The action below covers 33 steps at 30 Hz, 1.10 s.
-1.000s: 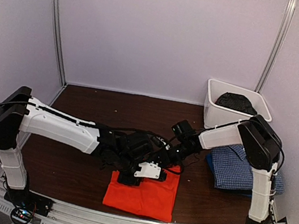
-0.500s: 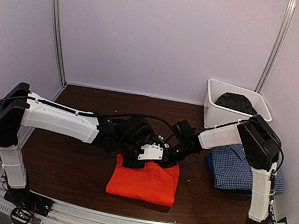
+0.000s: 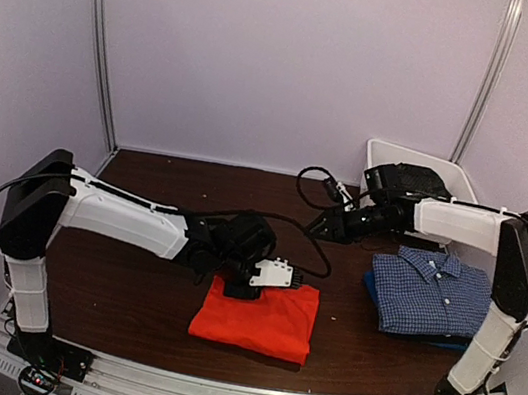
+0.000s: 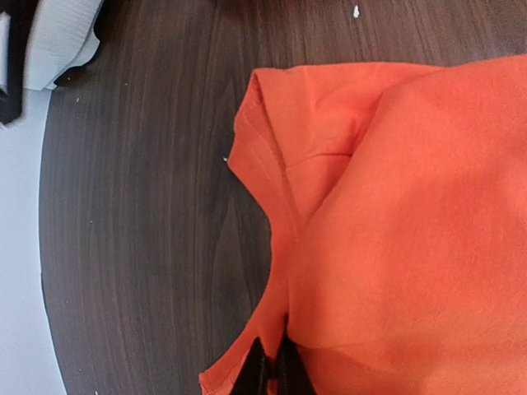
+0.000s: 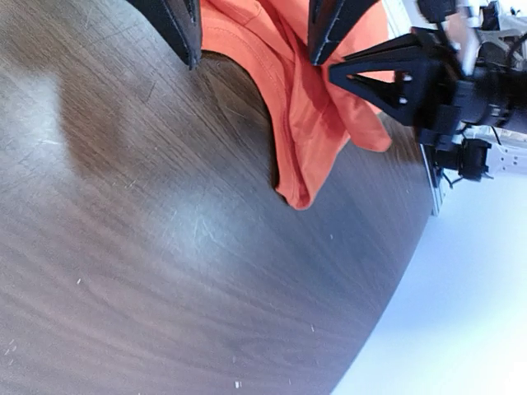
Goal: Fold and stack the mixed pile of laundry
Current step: Fold the 2/3-rectangle-folded T-shirt at the center of the board, then adjust the square-folded T-shirt at the center of the board.
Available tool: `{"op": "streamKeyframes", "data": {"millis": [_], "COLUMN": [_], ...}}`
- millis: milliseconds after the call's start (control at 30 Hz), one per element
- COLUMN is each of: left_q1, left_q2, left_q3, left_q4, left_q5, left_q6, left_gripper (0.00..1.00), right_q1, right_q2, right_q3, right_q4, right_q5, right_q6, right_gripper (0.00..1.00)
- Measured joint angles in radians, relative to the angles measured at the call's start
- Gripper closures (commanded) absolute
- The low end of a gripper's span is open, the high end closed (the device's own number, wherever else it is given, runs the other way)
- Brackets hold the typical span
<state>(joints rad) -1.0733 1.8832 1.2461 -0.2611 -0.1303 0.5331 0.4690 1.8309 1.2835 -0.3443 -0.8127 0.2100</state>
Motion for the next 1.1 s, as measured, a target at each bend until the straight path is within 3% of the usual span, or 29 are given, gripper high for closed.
{"op": "streamKeyframes", "data": {"millis": [200,467,833,1100], "left_q1": [0.027,0.037,0.167,0.224], "left_q2": [0.031,-0.188,-0.316,-0.312], "left_q3": [-0.007,-0.196,-0.413,-0.418], "left_q4": [0.011,0.01,0.118,0.171], "left_q5": [0.021,0.117,0.248,0.281], "left_q6": [-0.031,-0.186,-0.549,-0.695], "left_gripper": [0.8,0.66,0.64,0.6], "right_q1": [-0.006,0.012,0.053,0.128], "right_q2": [-0.22,-0.301,-0.3,-0.222], "right_q3": [-0.207,-0.558,-0.616,-0.614], "right_q4": [0.053,0.127,0.301,0.33], "right_q5": [0.006,-0.023,-0.039,-0.04], "right_q6": [0.044,0.174,0.295,0.309], "right_gripper": [0.56,0.57,0.63,0.56]}}
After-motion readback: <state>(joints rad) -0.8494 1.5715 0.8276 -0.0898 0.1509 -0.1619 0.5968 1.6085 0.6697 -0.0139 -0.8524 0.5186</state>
